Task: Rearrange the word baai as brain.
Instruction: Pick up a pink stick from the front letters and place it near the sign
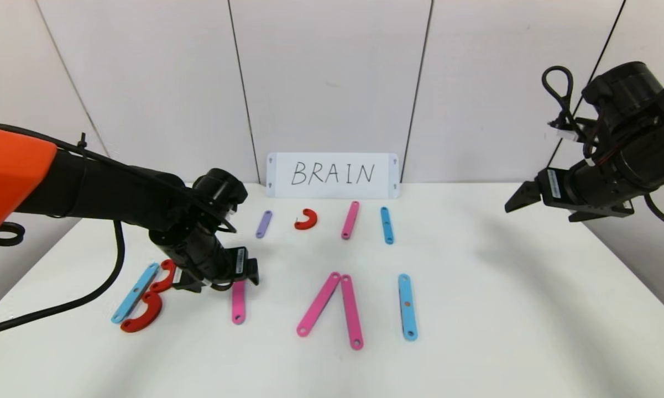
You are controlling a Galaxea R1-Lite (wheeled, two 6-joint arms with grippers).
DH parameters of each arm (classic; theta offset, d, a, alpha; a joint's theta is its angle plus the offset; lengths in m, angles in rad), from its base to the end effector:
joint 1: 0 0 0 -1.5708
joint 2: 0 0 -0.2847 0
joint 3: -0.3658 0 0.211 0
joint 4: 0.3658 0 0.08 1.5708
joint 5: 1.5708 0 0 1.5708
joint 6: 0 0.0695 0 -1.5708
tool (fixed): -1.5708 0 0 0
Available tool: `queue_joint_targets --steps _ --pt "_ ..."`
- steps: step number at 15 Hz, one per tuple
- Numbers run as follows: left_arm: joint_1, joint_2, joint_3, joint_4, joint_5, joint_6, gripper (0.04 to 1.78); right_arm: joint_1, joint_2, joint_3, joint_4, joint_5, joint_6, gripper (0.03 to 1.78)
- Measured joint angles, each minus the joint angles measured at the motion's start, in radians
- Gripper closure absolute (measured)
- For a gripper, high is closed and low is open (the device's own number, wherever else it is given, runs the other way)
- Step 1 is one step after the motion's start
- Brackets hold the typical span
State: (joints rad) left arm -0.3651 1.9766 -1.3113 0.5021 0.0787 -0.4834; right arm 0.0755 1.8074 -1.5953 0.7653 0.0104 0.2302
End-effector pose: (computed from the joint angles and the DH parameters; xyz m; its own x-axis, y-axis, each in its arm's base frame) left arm 0.3500 -0.1279 0.0620 0.3936 -0.0663 -0.9169 -0.1097 0.9869 -0.1184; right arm 0.3578 0.0278 0.1851 0.5568 0.0525 -0.8290 0.1095 0.9846 0.1360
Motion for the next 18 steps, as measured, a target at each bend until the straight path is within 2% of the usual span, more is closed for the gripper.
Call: queue_joint_targets --steps 11,13,15,18 --pt "-0.024 0.021 0.013 -0.011 0.010 -0.009 0.11 -0.001 -0.012 0.004 -0.002 -0.002 0.001 0.07" --pt "-0.024 0.021 0.016 -0.013 0.010 -0.005 0.24 -0.001 -0.014 0.005 -0.003 -0.003 0.001 0.07" --pt "-0.026 0.021 0.016 -0.015 0.011 -0.005 0.47 -0.001 -0.017 0.006 -0.003 -0.003 0.001 0.07" --pt "-0.031 0.021 0.017 -0.011 0.014 -0.003 1.00 -0.001 -0.019 0.007 -0.003 -0.003 0.001 0.07"
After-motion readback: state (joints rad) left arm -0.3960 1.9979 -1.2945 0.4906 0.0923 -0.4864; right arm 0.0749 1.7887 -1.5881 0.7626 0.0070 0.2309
